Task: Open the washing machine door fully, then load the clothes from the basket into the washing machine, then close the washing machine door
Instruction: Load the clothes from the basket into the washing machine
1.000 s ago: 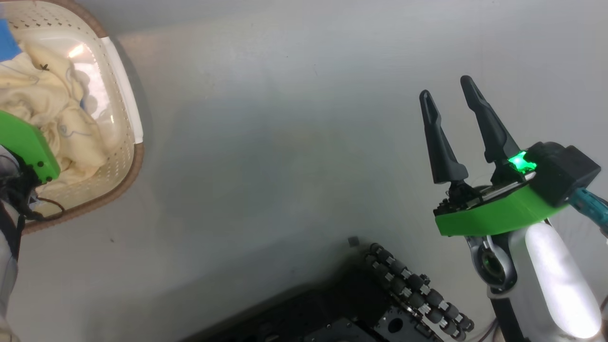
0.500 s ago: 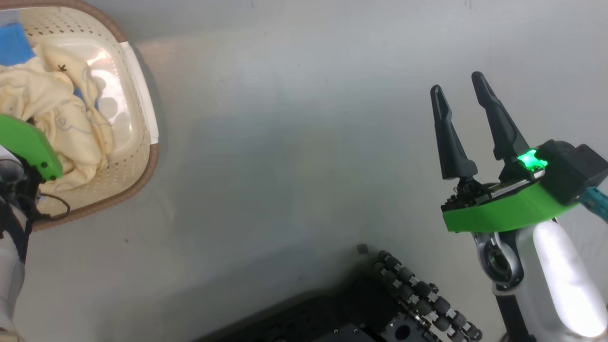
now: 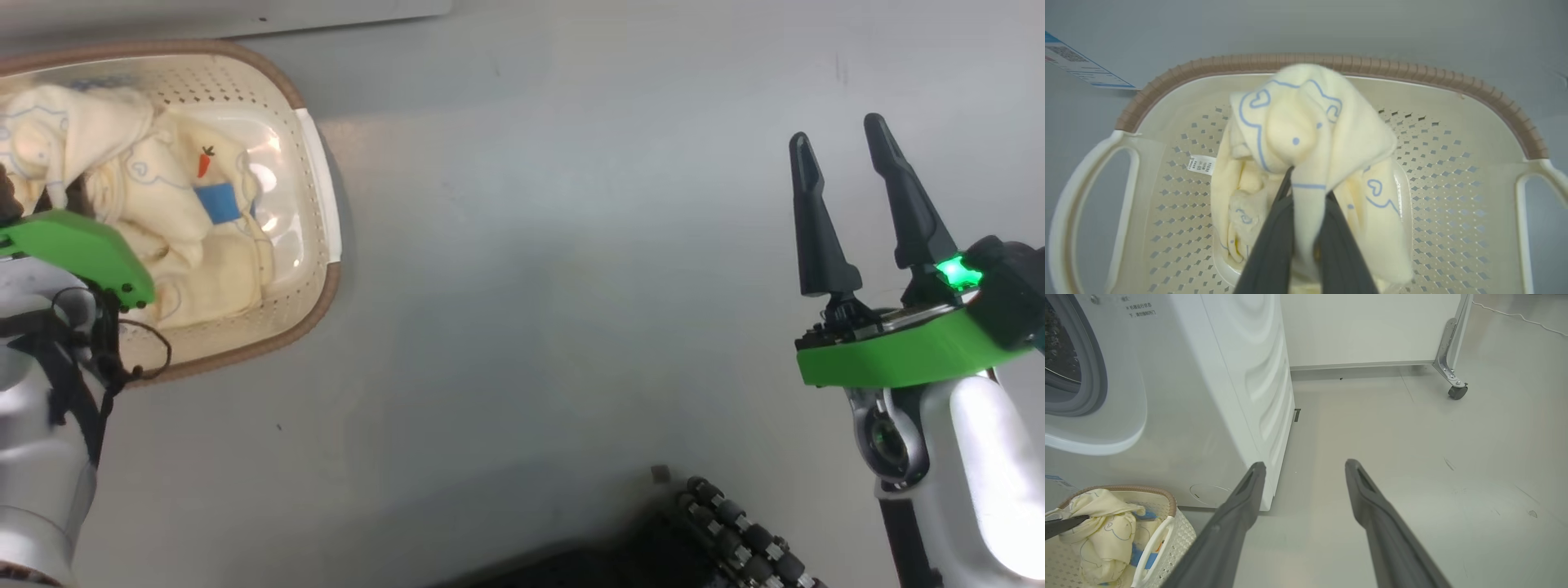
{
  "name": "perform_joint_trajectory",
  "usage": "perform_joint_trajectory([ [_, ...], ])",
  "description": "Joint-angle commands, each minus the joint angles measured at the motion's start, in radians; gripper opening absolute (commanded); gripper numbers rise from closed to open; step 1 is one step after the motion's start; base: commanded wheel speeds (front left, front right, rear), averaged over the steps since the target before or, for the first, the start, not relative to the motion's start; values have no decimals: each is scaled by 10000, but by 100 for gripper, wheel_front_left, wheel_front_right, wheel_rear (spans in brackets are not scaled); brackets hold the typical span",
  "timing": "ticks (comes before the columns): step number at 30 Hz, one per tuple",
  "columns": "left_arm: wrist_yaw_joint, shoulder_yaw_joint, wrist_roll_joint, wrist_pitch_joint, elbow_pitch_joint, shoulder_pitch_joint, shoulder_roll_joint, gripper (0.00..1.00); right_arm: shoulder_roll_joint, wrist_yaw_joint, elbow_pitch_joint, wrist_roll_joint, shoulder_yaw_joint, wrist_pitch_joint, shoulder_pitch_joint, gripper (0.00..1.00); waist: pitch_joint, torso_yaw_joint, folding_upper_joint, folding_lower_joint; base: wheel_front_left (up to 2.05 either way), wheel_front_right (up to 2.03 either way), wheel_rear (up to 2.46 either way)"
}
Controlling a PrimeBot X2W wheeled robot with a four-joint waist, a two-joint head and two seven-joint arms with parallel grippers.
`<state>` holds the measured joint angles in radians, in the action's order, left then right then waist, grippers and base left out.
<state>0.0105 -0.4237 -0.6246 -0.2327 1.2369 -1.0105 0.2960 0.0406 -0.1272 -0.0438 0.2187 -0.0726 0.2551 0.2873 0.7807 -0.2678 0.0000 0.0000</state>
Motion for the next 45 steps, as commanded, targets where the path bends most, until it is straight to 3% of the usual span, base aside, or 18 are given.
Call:
perform_joint_trajectory([
  [1,-93,220,75,-165,-227,234,356,0,97,-35,-269,-47,-59,38,-421,100,-279,229,0,0,0,0,0],
  [5,-365,430,155,-279,-1007,596,297,0,97,-35,-341,-225,198,-76,-524,100,-750,512,0,0,0,0,0],
  [14,-1161,1536,1033,-288,-4551,2689,262,0,97,-35,-425,-587,574,-443,-824,100,-1974,1159,0,0,0,0,0],
  [27,-1500,2432,2047,-290,-7862,5532,-275,0,97,-35,-361,-1009,483,-994,-1332,100,-3859,1841,0,0,0,0,0],
  [45,-1807,2426,2404,-290,-9327,7795,-591,0,97,-35,-202,-1134,443,-1491,-2093,100,-5732,2222,0,0,0,0,0],
])
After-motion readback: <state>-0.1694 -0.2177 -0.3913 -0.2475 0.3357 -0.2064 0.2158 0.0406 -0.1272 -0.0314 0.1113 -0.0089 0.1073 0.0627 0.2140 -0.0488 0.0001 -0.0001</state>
